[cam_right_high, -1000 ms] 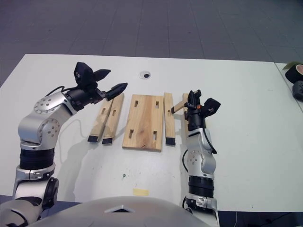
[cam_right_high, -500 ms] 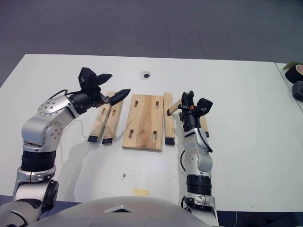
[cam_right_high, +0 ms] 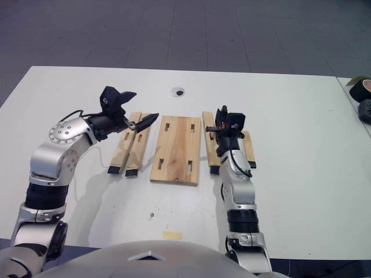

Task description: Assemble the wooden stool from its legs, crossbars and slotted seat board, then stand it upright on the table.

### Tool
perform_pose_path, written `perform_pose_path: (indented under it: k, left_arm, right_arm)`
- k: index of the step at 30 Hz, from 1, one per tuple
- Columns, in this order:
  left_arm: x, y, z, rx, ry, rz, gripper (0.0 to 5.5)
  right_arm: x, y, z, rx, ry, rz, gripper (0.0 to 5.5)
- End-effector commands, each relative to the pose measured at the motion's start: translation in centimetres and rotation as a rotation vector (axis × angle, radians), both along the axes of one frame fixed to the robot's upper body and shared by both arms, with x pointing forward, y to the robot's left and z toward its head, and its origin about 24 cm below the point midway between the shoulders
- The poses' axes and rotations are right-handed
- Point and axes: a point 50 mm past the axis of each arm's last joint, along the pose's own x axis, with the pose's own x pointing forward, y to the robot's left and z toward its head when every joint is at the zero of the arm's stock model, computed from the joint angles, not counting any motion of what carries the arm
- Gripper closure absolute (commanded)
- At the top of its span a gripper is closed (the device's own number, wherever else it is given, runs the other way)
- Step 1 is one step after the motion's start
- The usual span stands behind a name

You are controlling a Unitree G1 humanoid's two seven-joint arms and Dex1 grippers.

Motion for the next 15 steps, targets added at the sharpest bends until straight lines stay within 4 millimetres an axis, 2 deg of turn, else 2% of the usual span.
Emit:
perform_pose_path:
  k: [1,6,11,15]
  left_arm:
    - [0.1,0.1,0.0,0.033,-0.011,-0.017,0.1]
    - [-0.1,0.4,-0.1,0.056,-0.007,-0.014,0.1]
    - [-0.2,0.5,-0.2,0.074,-0.005,-0.017,0.1]
    - [-0.6,-0.1,0.0,0.058,-0.024,-0.022,0.1]
  right_arm:
    - [-1.9,-1.0,-4.4,-0.053,0.13,-0.025,5.08]
    - [-2.6,-1.4,-4.9,0.07,0.117,-0.122,5.08]
    - [-1.7,-1.1,-2.9,0.094,0.051,-0.114,5.08]
    - [-1.0,-1.6,-1.2,0.053,0.005,-0.081,5.08]
